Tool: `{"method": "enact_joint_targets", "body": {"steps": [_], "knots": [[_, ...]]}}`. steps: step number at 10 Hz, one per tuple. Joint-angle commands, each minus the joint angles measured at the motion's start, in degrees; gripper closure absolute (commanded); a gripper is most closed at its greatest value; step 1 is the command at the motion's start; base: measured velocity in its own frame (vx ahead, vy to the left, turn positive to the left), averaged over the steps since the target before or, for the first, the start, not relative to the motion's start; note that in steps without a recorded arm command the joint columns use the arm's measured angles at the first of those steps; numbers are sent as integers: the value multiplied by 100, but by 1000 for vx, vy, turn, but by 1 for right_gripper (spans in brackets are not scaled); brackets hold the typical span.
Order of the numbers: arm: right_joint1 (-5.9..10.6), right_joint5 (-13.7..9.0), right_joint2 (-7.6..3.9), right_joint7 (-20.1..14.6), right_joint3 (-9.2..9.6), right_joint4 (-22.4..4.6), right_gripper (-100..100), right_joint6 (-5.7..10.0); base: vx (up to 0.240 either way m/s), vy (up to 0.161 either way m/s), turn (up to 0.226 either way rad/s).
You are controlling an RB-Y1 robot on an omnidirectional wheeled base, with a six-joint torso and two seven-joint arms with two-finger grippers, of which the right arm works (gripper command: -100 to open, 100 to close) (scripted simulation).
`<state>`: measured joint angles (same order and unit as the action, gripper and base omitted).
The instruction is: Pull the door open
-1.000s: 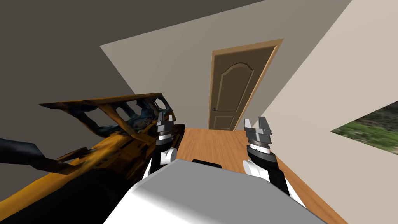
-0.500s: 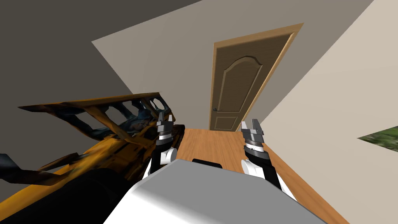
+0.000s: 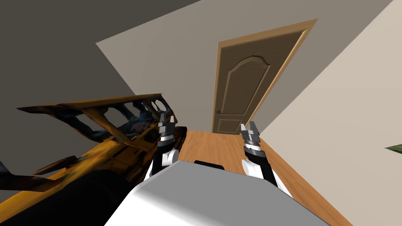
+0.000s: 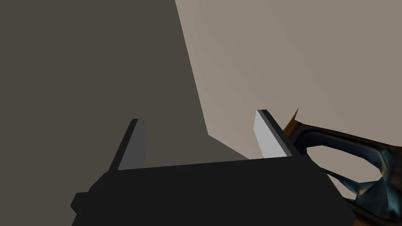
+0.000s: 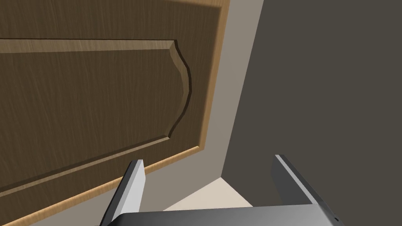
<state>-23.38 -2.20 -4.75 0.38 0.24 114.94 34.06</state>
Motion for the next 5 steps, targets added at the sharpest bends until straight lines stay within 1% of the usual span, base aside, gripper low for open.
{"method": "enact_joint_targets", "body": {"steps": [1, 4, 5], "knots": [[73, -39, -58, -43, -25, -251, -100, 32, 94, 8, 44], [248, -96, -136, -95, -48, -717, -100, 41, 104, -3, 50], [307, -116, -162, -113, -56, -873, -100, 44, 106, 7, 15]]}}
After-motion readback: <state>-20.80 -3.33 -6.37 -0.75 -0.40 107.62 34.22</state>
